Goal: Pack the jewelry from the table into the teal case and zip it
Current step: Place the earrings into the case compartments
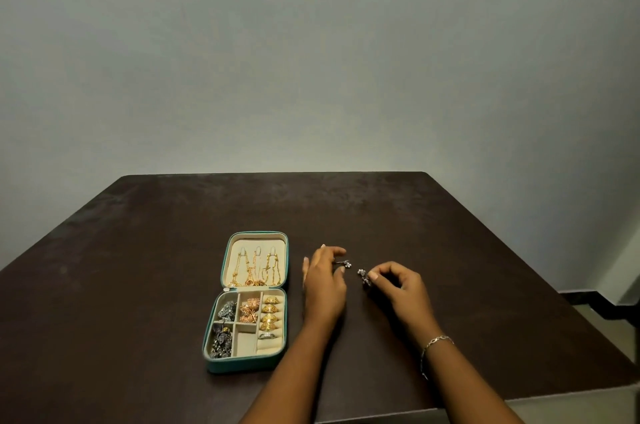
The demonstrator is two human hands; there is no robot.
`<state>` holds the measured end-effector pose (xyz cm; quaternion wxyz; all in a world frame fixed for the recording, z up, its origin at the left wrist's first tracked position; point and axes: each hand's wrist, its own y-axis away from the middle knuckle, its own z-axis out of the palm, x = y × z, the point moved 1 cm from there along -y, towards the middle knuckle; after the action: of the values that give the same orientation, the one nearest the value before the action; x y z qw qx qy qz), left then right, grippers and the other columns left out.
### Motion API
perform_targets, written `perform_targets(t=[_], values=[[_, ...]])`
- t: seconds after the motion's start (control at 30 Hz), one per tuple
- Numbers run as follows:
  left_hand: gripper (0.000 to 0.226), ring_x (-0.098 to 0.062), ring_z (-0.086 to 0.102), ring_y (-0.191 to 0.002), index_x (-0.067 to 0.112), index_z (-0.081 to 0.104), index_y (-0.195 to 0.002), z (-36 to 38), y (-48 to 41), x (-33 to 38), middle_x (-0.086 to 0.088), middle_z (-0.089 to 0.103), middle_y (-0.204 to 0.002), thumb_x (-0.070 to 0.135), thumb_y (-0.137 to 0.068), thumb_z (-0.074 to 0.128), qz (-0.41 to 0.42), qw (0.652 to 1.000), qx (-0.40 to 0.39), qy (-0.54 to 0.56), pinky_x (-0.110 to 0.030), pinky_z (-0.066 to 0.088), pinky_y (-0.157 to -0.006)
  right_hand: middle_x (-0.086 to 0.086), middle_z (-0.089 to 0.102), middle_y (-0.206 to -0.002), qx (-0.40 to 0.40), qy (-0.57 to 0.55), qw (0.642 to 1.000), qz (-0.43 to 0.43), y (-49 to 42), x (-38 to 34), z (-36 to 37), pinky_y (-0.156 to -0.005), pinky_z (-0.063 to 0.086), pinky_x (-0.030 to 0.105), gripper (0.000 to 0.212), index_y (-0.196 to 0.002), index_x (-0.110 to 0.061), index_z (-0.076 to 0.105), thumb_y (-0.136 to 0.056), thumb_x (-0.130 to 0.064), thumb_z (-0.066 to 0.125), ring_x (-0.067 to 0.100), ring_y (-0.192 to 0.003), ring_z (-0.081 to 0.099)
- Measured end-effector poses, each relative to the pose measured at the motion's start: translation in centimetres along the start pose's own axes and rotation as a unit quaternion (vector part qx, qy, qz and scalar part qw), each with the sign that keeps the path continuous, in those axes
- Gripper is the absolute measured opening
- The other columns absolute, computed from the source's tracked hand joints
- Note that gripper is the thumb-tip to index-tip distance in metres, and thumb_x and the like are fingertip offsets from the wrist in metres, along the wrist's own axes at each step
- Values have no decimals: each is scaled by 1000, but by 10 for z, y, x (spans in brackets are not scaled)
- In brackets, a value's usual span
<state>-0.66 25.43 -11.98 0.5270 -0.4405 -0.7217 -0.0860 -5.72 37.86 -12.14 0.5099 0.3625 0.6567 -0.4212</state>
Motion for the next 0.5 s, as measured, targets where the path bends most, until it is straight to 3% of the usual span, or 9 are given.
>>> perform_targets(t=[0.1, 0.2, 0.27, 0.33, 0.5], values=[[31, -12, 38, -129, 16, 57, -109, -2, 17, 6, 10, 56, -117, 1, -82, 57, 64, 996, -65, 16, -32, 11, -115, 8, 66, -71, -2, -23, 1000, -6, 12, -5, -3, -69, 47, 30, 9, -73, -4, 65, -82, -4, 62, 14, -70, 60], [31, -6, 54, -107, 24, 59, -100, -5, 39, 11, 27, 59, -95, 15, -71, 65, 90, 985, -121, 81, -31, 23, -110, 6, 65, -70, -3, -48, 999, -12, 24, -9, -4, -65, 48, 24, 11, -73, -2, 65, -82, 1, 60, 13, -68, 60], [30, 1, 59, -93, 34, 58, -92, -7, 50, 13, 21, 64, -91, 18, -67, 65, 86, 980, -130, 123, -24, 39, -96, 8, 65, -69, -6, -69, 998, -4, 32, -9, -2, -62, 48, 24, 10, -73, 0, 65, -81, 3, 59, 16, -68, 60], [32, 0, 61, -87, 33, 59, -87, -11, 57, 15, 10, 67, -89, 7, -70, 67, 73, 977, -115, 161, -16, 46, -82, 11, 65, -71, -11, -84, 996, 0, 39, -10, 0, -63, 49, 25, 9, -75, 3, 65, -81, 4, 59, 19, -69, 61], [29, -5, 64, -80, 20, 63, -84, -19, 66, 23, 1, 68, -83, -7, -74, 65, 56, 968, -98, 224, -16, 50, -73, 21, 66, -77, -18, -146, 989, 23, 53, -16, 1, -66, 52, 31, 13, -81, 6, 66, -85, 0, 56, 26, -73, 63]])
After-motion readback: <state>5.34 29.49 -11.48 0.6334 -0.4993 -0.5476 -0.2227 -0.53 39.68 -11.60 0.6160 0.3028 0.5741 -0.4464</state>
